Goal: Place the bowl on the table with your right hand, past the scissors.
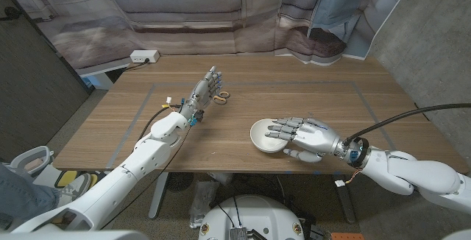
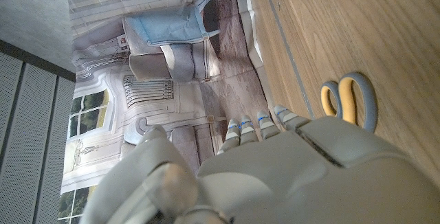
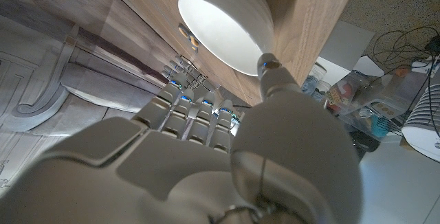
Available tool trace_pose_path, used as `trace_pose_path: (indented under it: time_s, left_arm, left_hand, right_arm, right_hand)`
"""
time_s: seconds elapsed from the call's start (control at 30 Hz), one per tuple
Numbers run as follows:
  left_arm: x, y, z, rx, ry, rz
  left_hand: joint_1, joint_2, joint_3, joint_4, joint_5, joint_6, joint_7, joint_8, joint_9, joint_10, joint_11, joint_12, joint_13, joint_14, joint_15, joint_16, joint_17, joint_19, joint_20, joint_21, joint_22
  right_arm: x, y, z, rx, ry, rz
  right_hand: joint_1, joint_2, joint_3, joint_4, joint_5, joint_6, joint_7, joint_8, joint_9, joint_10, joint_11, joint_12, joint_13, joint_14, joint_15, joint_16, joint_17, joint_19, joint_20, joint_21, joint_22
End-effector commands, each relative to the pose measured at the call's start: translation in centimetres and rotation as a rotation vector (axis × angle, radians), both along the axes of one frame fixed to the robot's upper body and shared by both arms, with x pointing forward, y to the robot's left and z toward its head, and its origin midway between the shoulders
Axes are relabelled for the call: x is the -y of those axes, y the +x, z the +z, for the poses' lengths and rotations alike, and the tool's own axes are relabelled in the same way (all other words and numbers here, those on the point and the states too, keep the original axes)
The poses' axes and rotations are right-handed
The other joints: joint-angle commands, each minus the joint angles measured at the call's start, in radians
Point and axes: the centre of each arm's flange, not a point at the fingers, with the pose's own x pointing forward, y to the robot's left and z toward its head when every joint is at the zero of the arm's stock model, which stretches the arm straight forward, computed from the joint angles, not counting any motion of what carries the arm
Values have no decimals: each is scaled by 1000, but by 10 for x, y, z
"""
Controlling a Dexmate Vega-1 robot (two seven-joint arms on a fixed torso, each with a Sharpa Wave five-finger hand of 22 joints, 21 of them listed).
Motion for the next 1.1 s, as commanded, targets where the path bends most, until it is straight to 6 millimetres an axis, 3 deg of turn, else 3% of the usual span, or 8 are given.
trace_pose_path:
  time_s: [0.03, 0.17, 0.7, 1.1]
  left_arm:
    - [-2, -4, -1, 2, -5, 7]
    - [-1, -4, -2, 1, -7, 3]
    - [-3, -4, -6, -4, -17, 13]
    - [-6, 0, 2, 0, -16, 15]
  left_hand:
    - [8, 6, -3, -2, -6, 4, -1, -3, 4, -3, 2, -1, 5, -2, 2, 2, 6, -6, -10, -2, 2]
    - [8, 6, -4, -2, -6, 5, -1, -3, 4, -3, 1, -1, 5, -2, 2, 2, 6, -6, -10, -2, 2]
    - [9, 8, -7, -2, -6, 6, -3, -2, 4, -4, 2, -1, 5, -2, 2, 2, 6, -6, -10, -2, 2]
    - [10, 9, -8, -1, -7, 6, -4, -2, 4, -4, 1, -2, 5, -2, 3, 2, 6, -6, -10, -2, 2]
  right_arm:
    - [-2, 4, -6, -8, -12, -6]
    - [-4, 7, -7, -19, -24, -7]
    - [-7, 18, -9, -39, -39, -14]
    - [-7, 25, -11, -55, -46, -35]
  right_hand:
    - [26, 6, 9, 0, 3, 6, -1, 4, 4, 5, -7, 0, 4, -6, -91, 3, 2, -3, -94, 6, 5]
    - [46, 5, 11, 2, 1, 7, 16, 5, 4, 1, 3, -1, 4, -10, -88, 3, 2, -6, -96, 6, 5]
    - [51, 8, 6, 17, -4, 11, 5, 7, 5, 5, 0, 2, 4, -10, -88, 7, 5, -7, -96, 9, 6]
    - [56, 13, -1, 24, -9, 20, 13, 11, 5, 11, -3, 5, 4, -5, -90, 11, 5, 0, -99, 12, 6]
